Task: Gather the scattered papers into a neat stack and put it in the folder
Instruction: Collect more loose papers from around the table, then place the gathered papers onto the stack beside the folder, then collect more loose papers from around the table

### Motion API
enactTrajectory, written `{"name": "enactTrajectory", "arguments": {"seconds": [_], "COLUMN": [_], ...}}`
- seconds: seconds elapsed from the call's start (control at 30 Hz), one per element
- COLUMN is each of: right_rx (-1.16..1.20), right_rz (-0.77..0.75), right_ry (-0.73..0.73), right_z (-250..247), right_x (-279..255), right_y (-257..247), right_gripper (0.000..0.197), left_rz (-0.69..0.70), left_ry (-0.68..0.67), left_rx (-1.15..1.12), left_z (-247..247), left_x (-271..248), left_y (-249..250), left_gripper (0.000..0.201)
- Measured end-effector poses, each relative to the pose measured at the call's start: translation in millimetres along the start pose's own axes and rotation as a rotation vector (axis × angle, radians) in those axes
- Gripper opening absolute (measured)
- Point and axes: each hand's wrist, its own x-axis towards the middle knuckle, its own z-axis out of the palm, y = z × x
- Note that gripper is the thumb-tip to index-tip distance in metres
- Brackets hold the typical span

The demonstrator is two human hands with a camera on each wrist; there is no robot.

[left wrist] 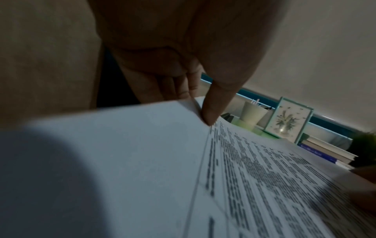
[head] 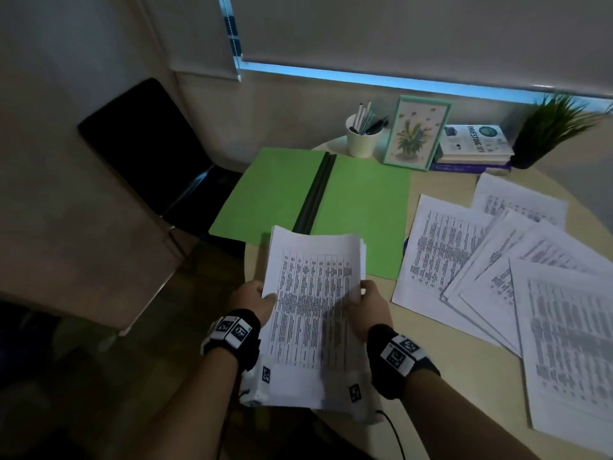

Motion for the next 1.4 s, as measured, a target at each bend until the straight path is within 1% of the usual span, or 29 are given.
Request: {"name": "enactTrajectory", "arguments": {"seconds": [0.1, 0.17, 0.2, 0.27, 0.3, 0.33, 0.4, 0.43, 0.53, 0.63, 0.67, 0.73, 0.77, 0.83, 0.9, 1.0, 1.07, 1.2, 1.27, 1.33, 1.4], "right_rx": [-0.052, -0.131, -0.171, -0.187, -0.162, -0.119, -0.059, -0.061, -0.058, -0.015, -0.013, -0.005, -0.013, -0.018, 0.043, 0.104, 0.126, 0.171, 0.195, 0.193, 0.135], "right_rz": [0.016, 0.007, 0.002, -0.021, -0.027, -0.025, 0.002, 0.013, 0.005, 0.031, 0.042, 0.047, 0.036, 0.031, 0.044, 0.047, 0.064, 0.122, 0.168, 0.216, 0.265], "right_ry": [0.032, 0.071, 0.104, 0.188, 0.189, 0.153, 0.045, 0.016, 0.027, 0.009, 0.011, 0.027, 0.024, 0.034, 0.071, 0.122, 0.173, 0.299, 0.359, 0.420, 0.453], "right_z": [10, 12, 11, 12, 13, 16, 25, 30, 34, 23, 18, 4, -2, -18, -38, -71, -99, -167, -206, -244, -274], "right_x": [-3, -3, -3, -2, -2, -3, -5, -6, -9, -3, 0, 3, 4, 4, 2, -1, -6, -11, -14, -16, -13], "right_y": [6, 8, 9, 10, 9, 8, 4, 3, 2, 1, 1, -3, -3, -2, 4, 25, 45, 104, 138, 172, 204], "right_gripper": [0.036, 0.037, 0.037, 0.036, 0.035, 0.038, 0.052, 0.056, 0.051, 0.052, 0.050, 0.039, 0.038, 0.049, 0.054, 0.048, 0.043, 0.031, 0.030, 0.030, 0.033], "left_rz": [-0.042, -0.071, -0.081, -0.082, -0.065, -0.060, -0.036, -0.033, -0.065, -0.081, -0.073, -0.048, -0.023, 0.063, 0.159, 0.300, 0.351, 0.386, 0.396, 0.403, 0.408], "left_ry": [0.001, 0.024, 0.041, 0.048, 0.041, 0.018, 0.005, 0.010, 0.015, 0.032, 0.041, 0.078, 0.105, 0.154, 0.145, 0.037, -0.059, -0.221, -0.289, -0.332, -0.352], "left_rx": [0.026, 0.026, 0.003, -0.042, -0.062, -0.073, -0.085, -0.080, -0.060, -0.064, -0.065, -0.065, -0.073, -0.099, -0.126, -0.152, -0.159, -0.138, -0.115, -0.049, 0.036], "left_z": [1, 1, 1, -1, -1, 0, 5, 8, 13, 9, 7, 4, 3, 5, 16, 47, 75, 133, 160, 185, 210], "left_x": [-1, -4, -6, -9, -8, -8, -4, -2, 3, -2, -6, -13, -17, -28, -39, -58, -71, -95, -108, -118, -123], "left_y": [-11, -15, -16, -14, -13, -11, -8, -7, -8, -3, 2, 15, 24, 49, 78, 124, 153, 203, 225, 245, 262], "left_gripper": [0.023, 0.016, 0.020, 0.040, 0.045, 0.046, 0.045, 0.049, 0.059, 0.057, 0.057, 0.058, 0.060, 0.065, 0.069, 0.068, 0.066, 0.064, 0.064, 0.066, 0.070]}}
